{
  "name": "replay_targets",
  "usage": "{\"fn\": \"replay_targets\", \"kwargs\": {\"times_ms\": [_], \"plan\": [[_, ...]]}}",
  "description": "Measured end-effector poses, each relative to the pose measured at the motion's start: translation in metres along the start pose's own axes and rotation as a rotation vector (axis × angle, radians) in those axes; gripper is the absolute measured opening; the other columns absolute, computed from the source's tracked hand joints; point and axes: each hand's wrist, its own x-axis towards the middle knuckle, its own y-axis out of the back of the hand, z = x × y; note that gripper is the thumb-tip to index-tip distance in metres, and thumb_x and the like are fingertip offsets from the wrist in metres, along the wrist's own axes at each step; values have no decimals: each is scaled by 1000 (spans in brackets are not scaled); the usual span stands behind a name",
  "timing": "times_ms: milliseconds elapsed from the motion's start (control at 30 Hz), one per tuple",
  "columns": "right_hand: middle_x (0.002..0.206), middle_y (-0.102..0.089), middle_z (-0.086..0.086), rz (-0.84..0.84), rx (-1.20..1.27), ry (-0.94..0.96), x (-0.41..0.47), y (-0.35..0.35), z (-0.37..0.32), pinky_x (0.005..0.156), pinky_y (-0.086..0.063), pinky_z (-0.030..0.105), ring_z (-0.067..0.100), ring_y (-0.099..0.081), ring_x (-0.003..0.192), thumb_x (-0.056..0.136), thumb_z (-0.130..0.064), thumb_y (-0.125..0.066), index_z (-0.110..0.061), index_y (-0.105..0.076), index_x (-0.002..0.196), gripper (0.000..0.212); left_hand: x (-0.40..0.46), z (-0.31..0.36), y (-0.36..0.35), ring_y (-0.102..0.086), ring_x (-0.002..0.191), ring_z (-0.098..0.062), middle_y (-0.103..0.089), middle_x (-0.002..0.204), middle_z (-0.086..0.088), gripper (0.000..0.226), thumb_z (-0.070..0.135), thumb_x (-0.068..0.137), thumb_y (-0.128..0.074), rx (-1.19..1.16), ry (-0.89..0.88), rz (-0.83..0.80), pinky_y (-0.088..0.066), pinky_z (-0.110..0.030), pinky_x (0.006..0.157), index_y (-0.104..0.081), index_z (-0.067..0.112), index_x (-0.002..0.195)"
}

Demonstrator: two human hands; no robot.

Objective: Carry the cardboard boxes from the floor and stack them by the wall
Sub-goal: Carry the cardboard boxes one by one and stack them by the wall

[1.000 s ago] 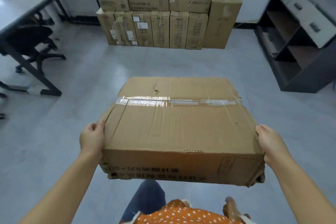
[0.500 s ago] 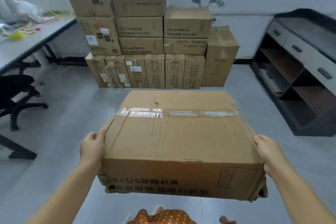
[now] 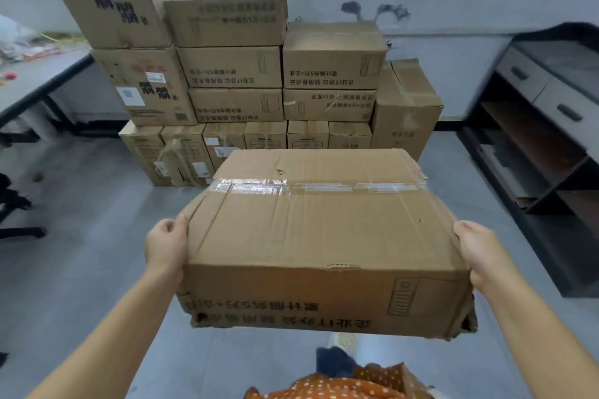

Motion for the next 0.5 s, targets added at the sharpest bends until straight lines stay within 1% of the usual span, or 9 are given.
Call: {"fn": "replay_targets", "kwargs": {"times_ms": [33, 67, 167, 267, 300, 367, 433, 467, 500], "plan": [[83, -45, 14, 2, -1, 6, 23, -3, -12, 66, -28, 32, 24, -42, 72, 98, -16, -37, -1, -49, 78, 27, 15, 10, -18, -42, 73, -25, -47, 82, -17, 35, 36, 97, -47, -6, 1, 0, -32, -37, 66, -56, 4, 87], [82, -45, 16, 8, -3, 14, 46, -5, -26, 65, -28, 32, 25, -43, 71, 98, -16, -37, -1, -48, 77, 28, 29, 21, -37, -42, 73, -25, -47, 82, -17, 35, 36, 97, -47, -13, 4, 1, -32, -36, 65, -56, 4, 87], [85, -44, 29, 28, -3, 47, 114, -3, -75, 71, -27, 33, 36, -48, 76, 98, -18, -37, 12, -50, 94, 33, 70, 65, -93, -42, 69, -25, -47, 76, -17, 41, 35, 98, -48, -46, -5, 1, -30, -35, 61, -56, -3, 85], [93, -47, 37, 48, 6, 98, 173, 1, -127, 72, -26, 34, 25, -41, 77, 99, -19, -38, 14, -50, 102, 35, 104, 110, -142, -37, 65, -21, -41, 72, -12, 36, 34, 97, -48, -119, -34, 6, -26, -34, 58, -50, 4, 78], [94, -46, 38, 53, 9, 107, 189, 1, -143, 72, -27, 34, 25, -42, 77, 99, -20, -39, 12, -51, 99, 34, 115, 123, -155, -36, 65, -20, -40, 72, -12, 33, 34, 97, -48, -143, -38, 8, -26, -34, 58, -50, 6, 80], [96, -53, 34, 56, 24, 122, 222, 0, -176, 73, -29, 34, 33, -51, 78, 100, -21, -39, 7, -53, 94, 32, 139, 149, -179, -37, 65, -20, -41, 73, -11, 30, 34, 97, -49, -186, -43, 8, -28, -34, 57, -51, 9, 81], [112, -56, 34, 66, 32, 155, 258, -4, -211, 74, -33, 34, 37, -55, 84, 100, -20, -40, 10, -54, 103, 33, 167, 177, -202, -40, 67, -19, -45, 73, -8, 31, 35, 97, -49, -213, -51, -1, -31, -34, 58, -51, 8, 81], [117, -55, 33, 81, 30, 176, 276, -7, -229, 75, -35, 35, 36, -56, 86, 100, -19, -40, 11, -53, 108, 34, 183, 191, -214, -40, 67, -19, -45, 73, -7, 31, 35, 97, -49, -224, -54, -3, -31, -34, 58, -51, 7, 81], [120, -53, 33, 99, 26, 192, 292, -11, -247, 76, -38, 37, 40, -57, 91, 100, -18, -40, 12, -52, 112, 35, 199, 205, -226, -39, 67, -19, -44, 72, -7, 32, 34, 97, -49, -239, -64, -5, -30, -34, 58, -51, 7, 80]]}}
